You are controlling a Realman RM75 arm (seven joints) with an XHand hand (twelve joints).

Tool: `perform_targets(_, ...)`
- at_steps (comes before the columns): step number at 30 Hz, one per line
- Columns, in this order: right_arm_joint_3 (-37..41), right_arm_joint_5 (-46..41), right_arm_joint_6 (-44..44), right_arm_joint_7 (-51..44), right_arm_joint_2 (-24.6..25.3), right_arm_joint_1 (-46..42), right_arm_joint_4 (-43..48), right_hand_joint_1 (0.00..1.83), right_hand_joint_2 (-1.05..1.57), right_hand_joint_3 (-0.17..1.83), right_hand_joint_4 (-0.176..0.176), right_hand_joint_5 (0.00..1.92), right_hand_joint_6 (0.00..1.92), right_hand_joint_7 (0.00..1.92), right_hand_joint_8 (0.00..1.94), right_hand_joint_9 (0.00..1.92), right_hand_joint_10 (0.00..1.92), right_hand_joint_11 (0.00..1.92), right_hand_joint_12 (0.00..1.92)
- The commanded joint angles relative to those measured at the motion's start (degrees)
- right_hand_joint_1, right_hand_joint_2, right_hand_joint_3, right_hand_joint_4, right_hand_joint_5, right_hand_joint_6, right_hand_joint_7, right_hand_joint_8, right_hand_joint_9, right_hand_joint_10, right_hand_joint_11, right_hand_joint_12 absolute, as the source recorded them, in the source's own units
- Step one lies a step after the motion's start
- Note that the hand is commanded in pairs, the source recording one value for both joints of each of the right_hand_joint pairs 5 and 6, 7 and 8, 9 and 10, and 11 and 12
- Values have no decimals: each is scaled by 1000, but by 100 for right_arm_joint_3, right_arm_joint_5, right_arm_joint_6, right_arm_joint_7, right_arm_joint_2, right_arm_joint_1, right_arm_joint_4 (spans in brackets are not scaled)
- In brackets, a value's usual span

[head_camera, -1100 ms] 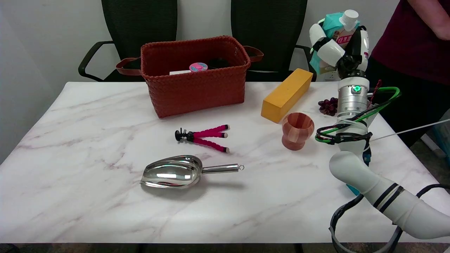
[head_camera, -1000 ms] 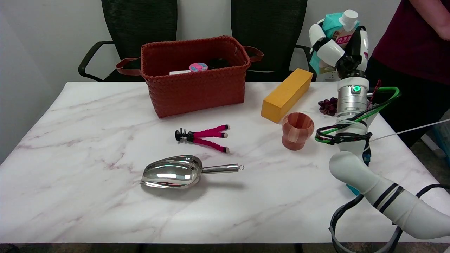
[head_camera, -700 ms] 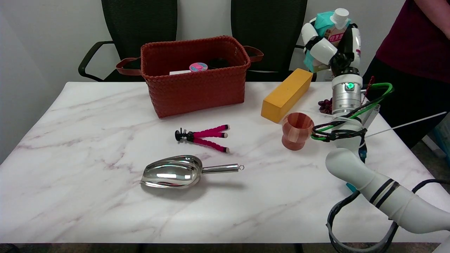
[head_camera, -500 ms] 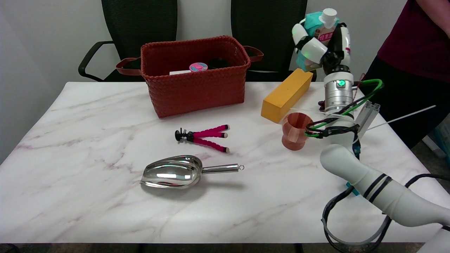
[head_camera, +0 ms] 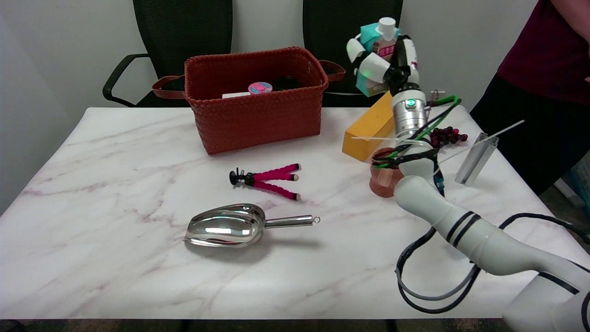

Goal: Place the blue drink carton into the brown storage basket.

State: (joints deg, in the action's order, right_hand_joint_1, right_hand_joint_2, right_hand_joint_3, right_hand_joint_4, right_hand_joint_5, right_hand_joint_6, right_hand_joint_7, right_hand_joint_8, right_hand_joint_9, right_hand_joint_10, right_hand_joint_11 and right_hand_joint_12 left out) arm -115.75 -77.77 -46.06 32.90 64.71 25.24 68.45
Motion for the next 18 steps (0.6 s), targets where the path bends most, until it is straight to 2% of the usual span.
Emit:
perform_targets(1, -534, 28, 731, 6, 862, 1312, -1640, 1143, 961, 932, 0, 1080, 1080, 1430, 1430, 1320, 1320, 1294, 1294)
perform_targets(18, -1205, 166, 1139, 6, 2093, 3147, -4291, 1166, 750, 1039, 0, 1016, 1016, 1368, 1368, 1254, 1254, 1203, 1203)
